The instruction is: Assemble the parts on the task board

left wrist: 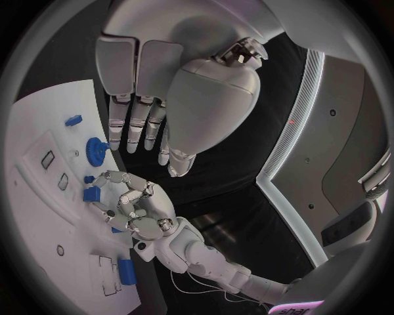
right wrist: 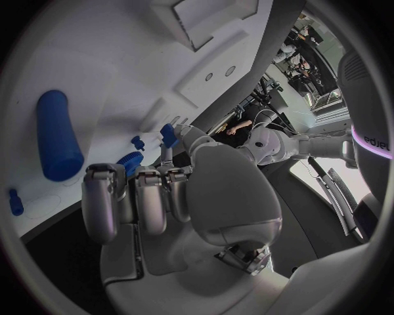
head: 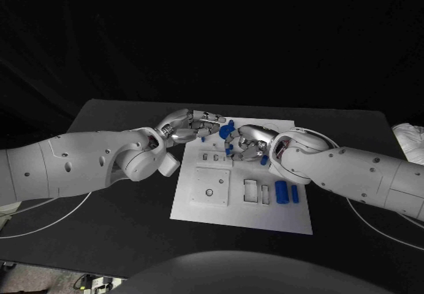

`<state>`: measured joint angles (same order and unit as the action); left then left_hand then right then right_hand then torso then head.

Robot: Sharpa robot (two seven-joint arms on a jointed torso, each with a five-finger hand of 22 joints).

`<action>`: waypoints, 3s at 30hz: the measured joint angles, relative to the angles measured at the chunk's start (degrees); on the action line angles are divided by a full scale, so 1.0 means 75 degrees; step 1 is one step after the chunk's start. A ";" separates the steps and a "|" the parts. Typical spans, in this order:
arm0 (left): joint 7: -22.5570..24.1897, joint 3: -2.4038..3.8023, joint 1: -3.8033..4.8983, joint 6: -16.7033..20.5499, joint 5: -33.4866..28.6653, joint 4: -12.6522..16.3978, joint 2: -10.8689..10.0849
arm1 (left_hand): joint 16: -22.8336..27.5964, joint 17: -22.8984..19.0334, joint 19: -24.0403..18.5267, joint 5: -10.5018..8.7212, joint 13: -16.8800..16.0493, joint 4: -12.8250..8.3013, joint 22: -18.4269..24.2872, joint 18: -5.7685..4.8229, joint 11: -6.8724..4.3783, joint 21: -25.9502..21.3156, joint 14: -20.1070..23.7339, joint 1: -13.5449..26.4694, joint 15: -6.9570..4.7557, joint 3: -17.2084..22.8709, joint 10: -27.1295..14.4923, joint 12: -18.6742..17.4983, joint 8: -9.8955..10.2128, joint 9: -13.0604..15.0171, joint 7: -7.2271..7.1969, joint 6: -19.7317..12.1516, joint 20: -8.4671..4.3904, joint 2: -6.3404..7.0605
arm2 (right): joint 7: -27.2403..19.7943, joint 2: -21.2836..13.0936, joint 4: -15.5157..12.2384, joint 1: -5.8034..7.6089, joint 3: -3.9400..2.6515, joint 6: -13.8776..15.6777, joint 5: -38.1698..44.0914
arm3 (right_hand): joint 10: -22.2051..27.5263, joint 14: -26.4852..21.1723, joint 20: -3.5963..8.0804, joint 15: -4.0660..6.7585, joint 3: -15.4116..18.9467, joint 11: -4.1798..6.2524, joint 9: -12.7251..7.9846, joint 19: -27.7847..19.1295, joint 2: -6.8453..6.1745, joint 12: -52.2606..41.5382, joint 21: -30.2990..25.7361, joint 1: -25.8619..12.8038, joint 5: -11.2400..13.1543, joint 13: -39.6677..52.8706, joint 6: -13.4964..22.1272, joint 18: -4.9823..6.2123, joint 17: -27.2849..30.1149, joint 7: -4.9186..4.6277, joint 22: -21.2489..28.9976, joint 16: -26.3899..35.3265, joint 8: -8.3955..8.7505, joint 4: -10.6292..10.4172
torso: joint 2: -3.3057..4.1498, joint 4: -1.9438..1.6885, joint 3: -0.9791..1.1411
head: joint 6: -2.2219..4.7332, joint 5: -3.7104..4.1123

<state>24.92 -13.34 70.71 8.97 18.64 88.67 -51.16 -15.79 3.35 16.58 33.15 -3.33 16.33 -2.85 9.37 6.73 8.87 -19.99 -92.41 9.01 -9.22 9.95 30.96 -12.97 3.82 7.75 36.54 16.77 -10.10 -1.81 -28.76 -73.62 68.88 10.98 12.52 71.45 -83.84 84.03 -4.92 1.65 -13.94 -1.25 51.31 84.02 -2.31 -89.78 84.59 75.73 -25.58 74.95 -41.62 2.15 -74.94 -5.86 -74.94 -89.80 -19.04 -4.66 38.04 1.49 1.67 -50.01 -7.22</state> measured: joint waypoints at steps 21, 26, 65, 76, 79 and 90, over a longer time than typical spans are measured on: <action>-0.0010 0.0000 0.0000 -0.0014 0.0000 -0.0021 0.0075 | 0.0000 0.0000 0.0000 0.0000 0.0000 0.0022 0.0000 -0.0001 0.0000 0.0000 0.0000 0.0000 0.0000 0.0022 0.0000 0.0000 0.0000 0.0000 0.0000 0.0000 0.0000 0.0000 | 0.0048 0.0100 0.0154 -0.0077 -0.0001 -0.0101 0.0079 | -0.0026 -0.0001 0.0000 -0.0057 -0.0042 -0.0026 -0.0236 0.0000 0.0000 0.0000 0.0000 0.0000 0.0058 -0.0002 0.0076 0.0000 0.0002 -0.0077 0.0002 0.0000 0.0156 -0.0001 | 0.0004 0.0003 0.0004 | 0.0000 0.0001; -0.0013 0.0000 0.0000 -0.0017 0.0000 -0.0021 0.0075 | 0.0000 0.0000 0.0000 0.0000 0.0000 0.0022 0.0000 -0.0001 0.0000 0.0000 0.0000 0.0000 0.0000 0.0022 0.0000 0.0000 0.0000 0.0000 0.0000 0.0000 0.0000 0.0000 | 0.0054 0.0116 0.0170 -0.0087 -0.0001 -0.0114 0.0105 | -0.0018 -0.0001 0.0000 -0.0057 -0.0063 -0.0035 -0.0336 0.0000 -0.0003 0.0000 -0.0029 -0.0003 0.0058 -0.0002 0.0108 0.0000 0.0002 -0.0108 0.0002 0.0000 0.0223 0.0020 | 0.0003 0.0000 0.0004 | 0.0000 -0.0012; -0.0031 0.0000 -0.0001 -0.0029 -0.0001 -0.0055 0.0123 | 0.0000 0.0001 0.0000 -0.0002 0.0000 0.0022 0.0000 -0.0001 0.0000 0.0000 0.0000 0.0000 0.0000 0.0021 0.0000 -0.0029 0.0000 -0.0001 -0.0001 -0.0001 0.0000 0.0000 | 0.0066 0.0117 0.0239 -0.0105 0.0000 -0.0151 0.0282 | -0.0026 -0.0001 -0.0111 -0.0111 0.0254 -0.0081 -0.2319 0.0001 -0.0172 0.0000 -0.0120 -0.0230 0.2148 -0.0005 0.0860 0.0000 0.0005 -0.0120 0.0005 0.0000 0.1390 0.0052 | 0.0001 0.0005 -0.0001 | 0.0000 -0.0032; 0.0262 0.0000 -0.0002 0.0281 0.0010 -0.0077 0.0128 | -0.0675 0.0093 0.0577 -0.2658 -0.0230 0.0020 -0.0060 0.0001 0.0098 0.0240 -0.0767 0.0504 -0.0220 -0.0552 0.0779 0.0952 -0.0039 0.0005 0.0043 0.0099 -0.0009 0.0233 | -0.0269 -0.0132 0.0086 0.0057 -0.0018 0.0456 0.0100 | -0.0026 -0.0001 -0.0109 -0.0111 0.0859 -0.0081 -0.2723 0.0000 -0.0250 0.0000 -0.0200 -0.0716 0.2998 -0.0005 0.0926 0.0000 0.0005 -0.0105 0.0005 0.0000 0.1434 -0.0416 | -0.0008 -0.0012 -0.0001 | 0.0000 -0.0067; 0.0328 0.0000 -0.0002 0.0559 0.0046 -0.0089 0.0139 | -0.0744 0.0093 0.0784 -0.3367 -0.0255 0.0013 -0.0079 0.0000 0.0097 0.0321 -0.0768 0.0849 -0.0220 -0.0737 0.0779 0.1081 -0.0101 0.0017 0.0059 0.0110 -0.0007 0.0272 | -0.0382 -0.0189 0.0036 0.0156 -0.0030 0.0621 -0.0083 | -0.0026 -0.0001 -0.0083 -0.0111 0.0969 -0.0081 -0.2765 -0.0030 -0.0258 0.0000 -0.0232 -0.0809 0.2998 -0.0005 0.0926 0.0000 0.0005 -0.0105 0.0002 0.0000 0.1434 -0.0519 | -0.0003 -0.0004 -0.0001 | 0.0000 -0.0108; 0.0426 0.0000 -0.0002 0.1754 0.0497 -0.0024 0.0099 | -0.2313 0.0566 0.3368 -0.3411 -0.0711 -0.0007 -0.0560 -0.0001 0.0127 0.1586 -0.1269 0.1140 -0.0348 -0.0705 0.1084 0.2354 -0.0446 0.0024 0.0151 -0.0126 -0.0599 0.0658 | -0.0891 -0.0994 -0.0546 0.0530 -0.0055 0.0860 -0.1276 | -0.0026 -0.0001 -0.0177 -0.0167 0.1706 -0.0136 -0.3072 -0.0124 0.0678 0.0000 -0.0296 -0.2154 0.2299 -0.0006 0.0870 -0.0001 -0.0001 -0.0161 0.0000 0.0000 0.1434 -0.1608 | 0.0000 0.0010 -0.0001 | 0.0000 -0.0155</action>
<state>28.12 -13.34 70.69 22.13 22.37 88.49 -50.42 -33.13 7.60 41.84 7.57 -8.66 16.28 -7.05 9.37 7.68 20.76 -29.51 -83.86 6.40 -14.50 18.08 48.62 -16.32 4.00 8.88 35.59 12.28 -5.17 -8.49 -36.22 -77.71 72.86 10.57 18.96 61.88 -84.03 84.02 -6.25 0.40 -1.14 -2.27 28.27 83.08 2.78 -89.78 82.37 59.57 -8.34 74.91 -35.10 2.15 -74.95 -7.06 -74.94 -89.80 -8.29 -16.72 38.04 1.57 1.66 -50.01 -8.38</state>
